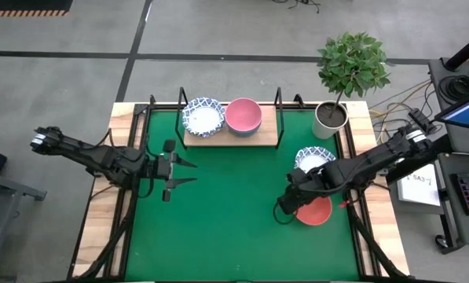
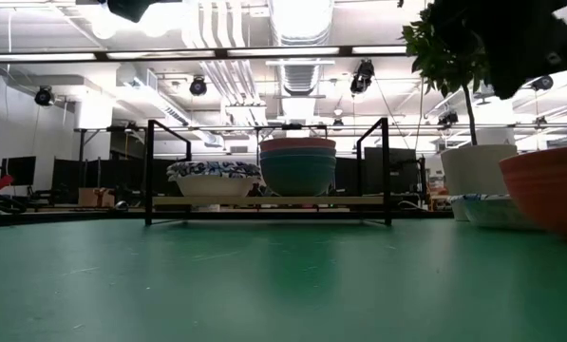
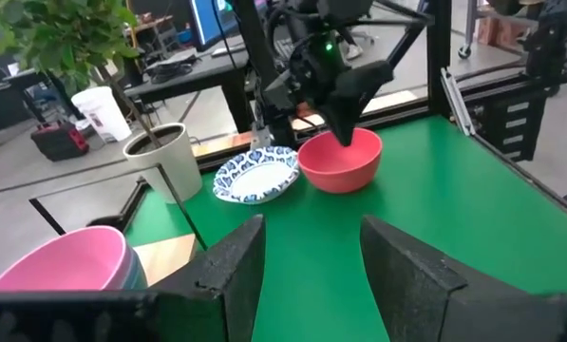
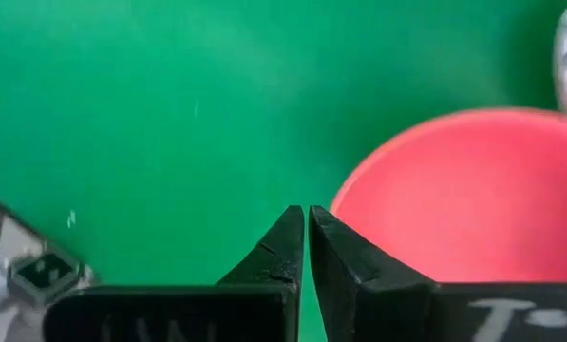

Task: Place and stack bowls onto a shelf
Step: Stack the orange bowl on top of the the pink bowl on the shelf

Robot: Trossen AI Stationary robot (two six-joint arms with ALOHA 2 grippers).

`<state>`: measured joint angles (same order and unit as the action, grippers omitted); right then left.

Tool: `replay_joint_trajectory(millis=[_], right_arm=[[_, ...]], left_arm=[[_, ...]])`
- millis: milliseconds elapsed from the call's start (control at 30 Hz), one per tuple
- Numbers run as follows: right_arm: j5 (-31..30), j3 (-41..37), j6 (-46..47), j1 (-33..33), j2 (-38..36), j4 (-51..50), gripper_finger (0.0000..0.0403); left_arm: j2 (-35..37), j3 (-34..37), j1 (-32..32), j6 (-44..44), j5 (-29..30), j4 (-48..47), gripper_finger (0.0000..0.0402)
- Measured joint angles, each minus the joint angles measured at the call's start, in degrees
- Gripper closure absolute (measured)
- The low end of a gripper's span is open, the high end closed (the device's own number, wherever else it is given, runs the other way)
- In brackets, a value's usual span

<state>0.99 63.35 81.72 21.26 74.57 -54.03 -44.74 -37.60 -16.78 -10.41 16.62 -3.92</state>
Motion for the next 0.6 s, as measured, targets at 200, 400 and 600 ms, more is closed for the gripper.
replay_joint_trajectory(millis=[200,400,600], right_arm=[[4.2,3.4,-0.2,-0.5,5.2,-1.5,0.0337],[4.1,4.9,0.1,-0.5,9.9,-6.8,0.0257],[3.8,4.7,0.7,-0.7,13.4,-10.7,0.0222]], left_arm=[[-0.9,0.0,0.0,-0.9,0.0,0.0,0.0245],[-0.9,0.0,0.0,-2.0,0.0,0.0,0.0245],[-1.0,0.0,0.0,-2.1,0.0,0.0,0.0245]])
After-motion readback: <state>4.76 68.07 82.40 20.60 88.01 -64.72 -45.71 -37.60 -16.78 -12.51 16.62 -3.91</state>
